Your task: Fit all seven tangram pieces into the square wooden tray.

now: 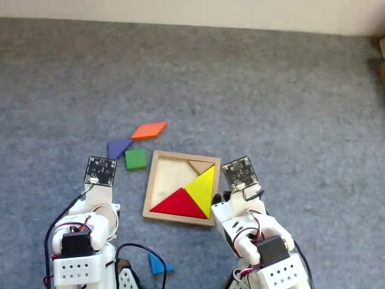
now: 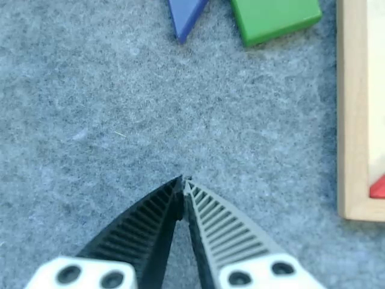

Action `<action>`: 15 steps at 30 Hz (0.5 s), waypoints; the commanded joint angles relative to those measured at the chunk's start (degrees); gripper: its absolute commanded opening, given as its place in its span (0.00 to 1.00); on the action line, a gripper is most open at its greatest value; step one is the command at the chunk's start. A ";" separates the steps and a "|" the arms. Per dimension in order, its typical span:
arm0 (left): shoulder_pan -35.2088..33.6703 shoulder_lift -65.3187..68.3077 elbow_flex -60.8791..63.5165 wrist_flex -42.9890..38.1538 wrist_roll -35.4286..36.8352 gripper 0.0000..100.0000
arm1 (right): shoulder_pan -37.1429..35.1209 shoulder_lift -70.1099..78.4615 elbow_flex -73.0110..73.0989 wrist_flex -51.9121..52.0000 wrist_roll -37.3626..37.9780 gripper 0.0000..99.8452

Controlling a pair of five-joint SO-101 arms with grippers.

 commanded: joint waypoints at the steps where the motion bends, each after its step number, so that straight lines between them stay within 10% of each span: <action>1: 0.66 -3.03 1.19 0.35 -0.35 0.01 | 0.75 -0.40 -5.49 0.22 -1.05 0.07; 8: 1.63 -3.03 1.19 0.53 -0.35 0.01 | 0.75 -0.92 -5.41 0.48 -1.14 0.07; 15: 18.24 -3.03 1.19 0.62 -0.26 0.01 | 4.53 -1.01 -5.49 0.66 -1.14 0.04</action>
